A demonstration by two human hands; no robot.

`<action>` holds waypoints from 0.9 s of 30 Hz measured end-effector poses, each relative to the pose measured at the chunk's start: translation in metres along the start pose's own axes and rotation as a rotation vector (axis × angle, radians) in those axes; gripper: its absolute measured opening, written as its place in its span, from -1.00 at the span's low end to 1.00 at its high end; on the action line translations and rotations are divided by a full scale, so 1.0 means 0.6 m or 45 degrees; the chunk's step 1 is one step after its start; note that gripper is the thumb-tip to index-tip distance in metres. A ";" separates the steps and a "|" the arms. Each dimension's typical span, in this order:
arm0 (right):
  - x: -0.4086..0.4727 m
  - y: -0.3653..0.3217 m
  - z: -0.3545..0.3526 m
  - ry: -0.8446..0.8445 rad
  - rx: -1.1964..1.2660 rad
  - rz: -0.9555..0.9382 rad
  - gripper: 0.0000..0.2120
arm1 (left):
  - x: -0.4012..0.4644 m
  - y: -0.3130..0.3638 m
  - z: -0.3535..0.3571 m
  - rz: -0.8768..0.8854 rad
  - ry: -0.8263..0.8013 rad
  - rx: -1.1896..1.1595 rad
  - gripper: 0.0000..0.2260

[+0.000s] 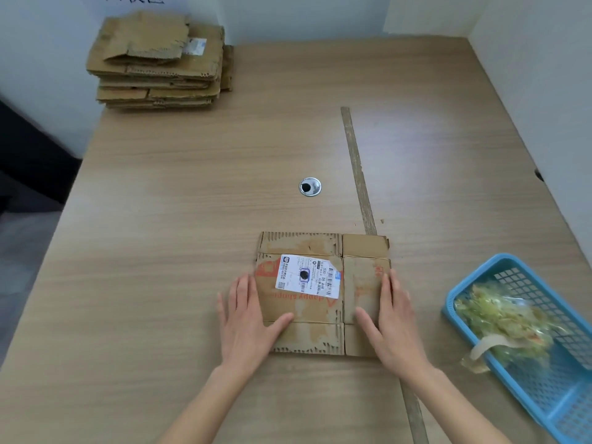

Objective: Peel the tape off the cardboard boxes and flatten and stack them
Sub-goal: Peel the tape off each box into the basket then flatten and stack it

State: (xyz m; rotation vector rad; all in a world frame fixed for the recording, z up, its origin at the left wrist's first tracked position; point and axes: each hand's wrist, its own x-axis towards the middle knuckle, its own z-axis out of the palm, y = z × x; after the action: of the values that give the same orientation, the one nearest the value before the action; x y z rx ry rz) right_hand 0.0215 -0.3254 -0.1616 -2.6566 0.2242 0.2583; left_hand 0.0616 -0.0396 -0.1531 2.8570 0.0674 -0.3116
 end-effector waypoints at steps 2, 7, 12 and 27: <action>-0.029 0.013 -0.008 0.008 -0.053 0.133 -0.06 | -0.017 -0.007 -0.002 -0.110 0.015 -0.176 -0.08; -0.046 0.007 -0.025 0.090 0.244 0.226 -0.17 | -0.032 0.004 0.004 -0.263 0.073 -0.594 -0.22; -0.044 -0.006 -0.045 0.155 0.456 0.253 -0.20 | -0.048 0.007 0.000 -0.469 0.049 -1.044 -0.25; 0.016 -0.333 -0.256 0.253 0.551 -0.291 -0.20 | -0.094 -0.097 -0.369 -0.342 0.620 -1.169 -0.32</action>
State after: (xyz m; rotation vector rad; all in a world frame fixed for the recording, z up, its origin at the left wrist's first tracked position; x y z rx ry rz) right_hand 0.0931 -0.2206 0.0563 -2.2480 0.0300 -0.1182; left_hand 0.0474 0.0748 0.0525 1.9372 0.5357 0.3093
